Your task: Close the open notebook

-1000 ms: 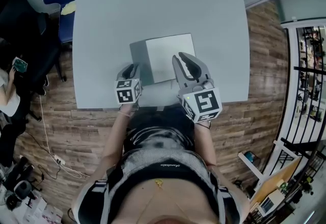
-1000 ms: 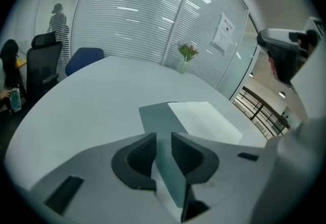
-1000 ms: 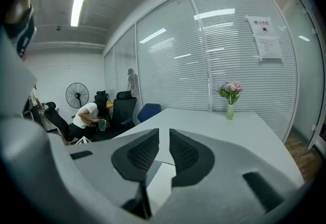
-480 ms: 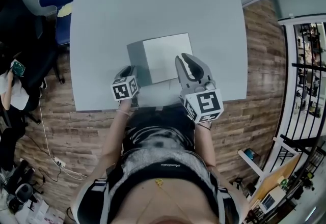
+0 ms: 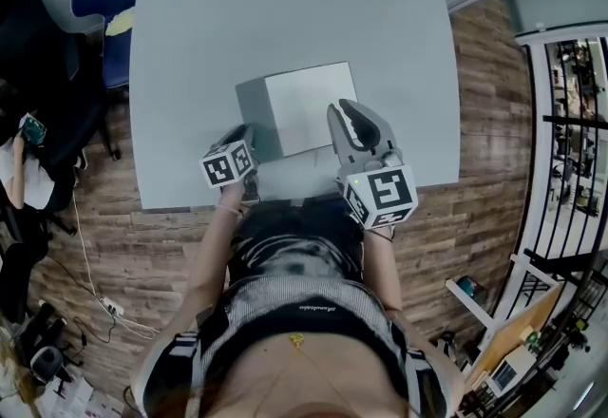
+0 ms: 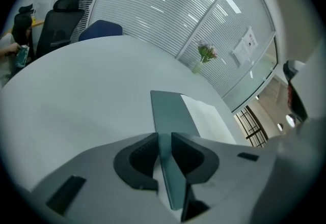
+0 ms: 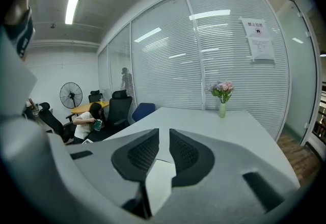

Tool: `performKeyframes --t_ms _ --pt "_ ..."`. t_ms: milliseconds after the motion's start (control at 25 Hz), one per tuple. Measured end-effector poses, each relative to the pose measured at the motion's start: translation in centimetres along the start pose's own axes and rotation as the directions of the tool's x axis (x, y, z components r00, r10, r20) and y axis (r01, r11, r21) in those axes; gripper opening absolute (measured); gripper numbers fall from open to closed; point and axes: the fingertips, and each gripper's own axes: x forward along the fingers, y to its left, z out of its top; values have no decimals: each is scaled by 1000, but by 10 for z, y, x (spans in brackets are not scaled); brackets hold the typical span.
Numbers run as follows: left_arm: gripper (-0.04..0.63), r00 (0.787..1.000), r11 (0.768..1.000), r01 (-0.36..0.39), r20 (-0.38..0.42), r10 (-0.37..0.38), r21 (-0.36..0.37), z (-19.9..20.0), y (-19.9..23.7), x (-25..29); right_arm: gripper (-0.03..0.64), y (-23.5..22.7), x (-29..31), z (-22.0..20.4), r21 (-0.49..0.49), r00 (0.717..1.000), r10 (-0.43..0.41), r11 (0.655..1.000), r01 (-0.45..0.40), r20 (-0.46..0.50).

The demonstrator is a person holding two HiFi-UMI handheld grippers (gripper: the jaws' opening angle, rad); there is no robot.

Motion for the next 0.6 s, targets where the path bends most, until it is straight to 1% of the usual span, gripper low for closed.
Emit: performKeyframes --t_ms 120,200,400,600 --pt "71 997 996 68 26 -67 -65 -4 -2 1 66 1 -2 1 4 1000 -1 1000 1 7" --pt "69 994 991 103 52 -99 -80 -2 -4 -2 65 1 -3 2 4 1000 -2 1000 2 12" --pt "69 988 992 117 109 -112 -46 15 -7 -20 66 6 -8 6 0 1000 2 1000 -2 23" --pt "69 971 982 183 164 -173 -48 25 -19 -29 66 8 -13 10 0 999 3 1000 -3 37"
